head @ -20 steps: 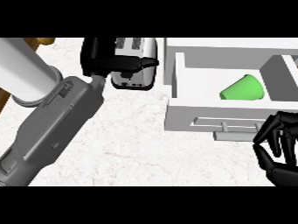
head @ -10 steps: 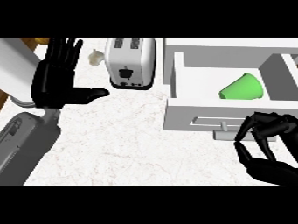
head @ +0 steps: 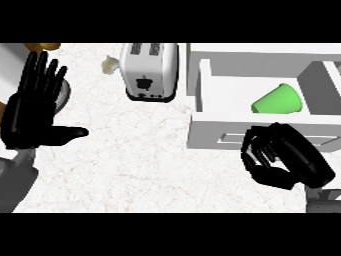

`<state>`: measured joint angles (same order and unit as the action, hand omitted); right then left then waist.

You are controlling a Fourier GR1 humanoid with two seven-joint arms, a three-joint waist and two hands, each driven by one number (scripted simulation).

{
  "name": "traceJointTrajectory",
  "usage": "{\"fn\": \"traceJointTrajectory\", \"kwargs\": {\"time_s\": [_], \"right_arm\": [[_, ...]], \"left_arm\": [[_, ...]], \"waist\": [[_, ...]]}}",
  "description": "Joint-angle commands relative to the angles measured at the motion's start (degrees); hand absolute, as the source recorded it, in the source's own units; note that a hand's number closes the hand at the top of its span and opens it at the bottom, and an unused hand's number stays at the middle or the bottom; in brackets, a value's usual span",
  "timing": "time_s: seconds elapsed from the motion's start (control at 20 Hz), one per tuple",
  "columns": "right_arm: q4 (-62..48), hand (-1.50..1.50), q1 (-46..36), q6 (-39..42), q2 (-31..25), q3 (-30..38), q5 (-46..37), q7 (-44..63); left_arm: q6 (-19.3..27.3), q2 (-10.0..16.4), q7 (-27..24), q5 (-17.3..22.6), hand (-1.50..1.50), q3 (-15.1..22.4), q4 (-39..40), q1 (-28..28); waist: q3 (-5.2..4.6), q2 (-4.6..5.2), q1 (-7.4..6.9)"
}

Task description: Pick up the cup, place it into the drawer and close the drawer

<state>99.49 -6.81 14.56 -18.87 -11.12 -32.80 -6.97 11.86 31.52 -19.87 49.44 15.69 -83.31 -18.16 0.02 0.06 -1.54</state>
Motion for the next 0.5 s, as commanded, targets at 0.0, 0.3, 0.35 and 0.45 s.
{"fn": "traceJointTrajectory", "kwargs": {"time_s": [0.0, 0.3, 0.35, 0.45], "right_arm": [[-9.2, 1.50, -2.4, -6.4, 2.5, -2.8, -7.8, -4.1], [-22.8, -1.50, -9.7, -5.8, 2.2, -0.3, -10.3, -6.6], [-26.0, -1.50, -13.5, -5.4, 3.9, -1.0, -11.9, -4.6], [-35.9, -1.50, -14.7, -10.9, 5.7, -1.4, -14.2, -9.8]], "left_arm": [[-3.4, 3.0, -0.5, 0.0, -1.50, -2.9, -4.9, 7.6], [-10.4, 2.1, -0.9, 0.3, -1.50, -7.8, -0.3, 9.3], [-8.1, 0.7, -0.5, -1.3, -1.50, -7.0, -1.9, 8.4], [-11.0, 1.0, -1.6, -1.4, -1.50, -8.4, 0.9, 8.3]], "waist": [[0.01, -0.07, 0.30], [-0.01, 0.05, 0.89], [0.00, 0.06, 0.80], [0.01, 0.18, 0.66]]}}
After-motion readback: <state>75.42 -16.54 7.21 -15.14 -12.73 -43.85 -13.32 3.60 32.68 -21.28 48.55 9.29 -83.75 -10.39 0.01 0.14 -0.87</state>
